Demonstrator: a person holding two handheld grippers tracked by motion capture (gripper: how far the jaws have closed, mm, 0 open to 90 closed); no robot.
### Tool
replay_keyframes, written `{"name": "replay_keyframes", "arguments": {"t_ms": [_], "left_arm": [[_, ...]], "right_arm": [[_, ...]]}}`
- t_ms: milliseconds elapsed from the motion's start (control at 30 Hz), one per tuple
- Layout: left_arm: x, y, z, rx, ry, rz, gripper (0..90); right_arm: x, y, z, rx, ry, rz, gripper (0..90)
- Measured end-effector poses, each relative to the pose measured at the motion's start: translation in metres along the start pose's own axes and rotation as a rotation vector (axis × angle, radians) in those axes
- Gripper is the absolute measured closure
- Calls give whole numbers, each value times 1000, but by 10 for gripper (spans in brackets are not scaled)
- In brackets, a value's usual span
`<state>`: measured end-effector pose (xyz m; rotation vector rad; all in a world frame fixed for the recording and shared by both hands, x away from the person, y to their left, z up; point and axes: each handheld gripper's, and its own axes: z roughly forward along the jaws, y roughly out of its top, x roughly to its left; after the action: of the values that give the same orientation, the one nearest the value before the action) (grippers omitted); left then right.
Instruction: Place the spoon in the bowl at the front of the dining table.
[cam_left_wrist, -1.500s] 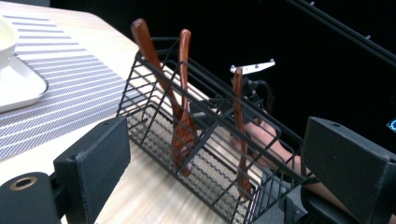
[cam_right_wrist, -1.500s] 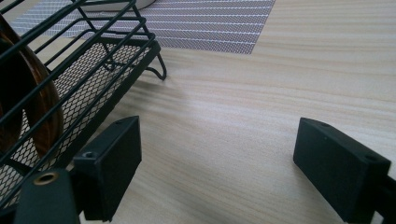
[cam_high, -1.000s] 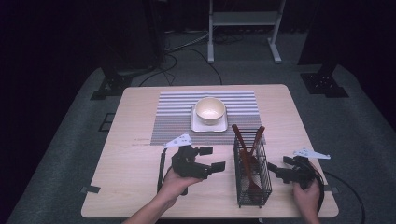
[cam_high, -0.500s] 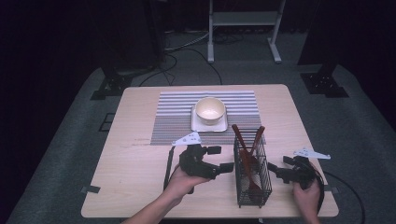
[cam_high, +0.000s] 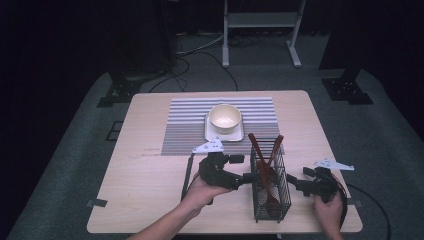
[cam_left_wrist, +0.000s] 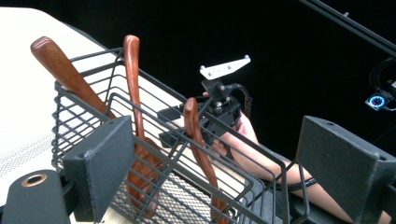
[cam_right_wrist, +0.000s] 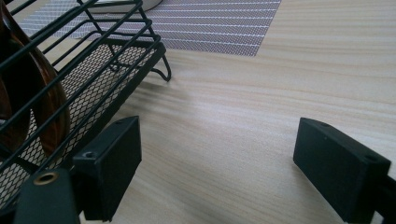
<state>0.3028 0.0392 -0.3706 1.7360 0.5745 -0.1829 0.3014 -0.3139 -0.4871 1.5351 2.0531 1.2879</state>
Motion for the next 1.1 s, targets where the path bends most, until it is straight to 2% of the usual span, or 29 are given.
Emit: {"name": "replay_keyframes", "arguments": {"t_ms": [200, 767, 800, 867, 933, 1067, 1100], "left_arm": [[-1, 3, 6, 5, -14, 3, 125], [1, 8, 19, 31, 2, 30, 162], [2, 8, 19, 29, 1, 42, 218], [3, 9, 20, 30, 7, 43, 238], [4, 9, 21, 22, 10, 54, 319], [5, 9, 22, 23, 13, 67, 418], [5, 9, 22, 24, 11, 64, 418]], "right_arm": [[0, 0, 0, 1, 3, 2, 141], [0, 0, 0, 0, 10, -1, 141], [0, 0, 0, 1, 10, -2, 141], [0, 0, 0, 1, 10, -2, 141], [0, 0, 0, 2, 11, -2, 141], [0, 0, 1, 2, 11, -1, 141], [0, 0, 1, 2, 11, -2, 141]]}}
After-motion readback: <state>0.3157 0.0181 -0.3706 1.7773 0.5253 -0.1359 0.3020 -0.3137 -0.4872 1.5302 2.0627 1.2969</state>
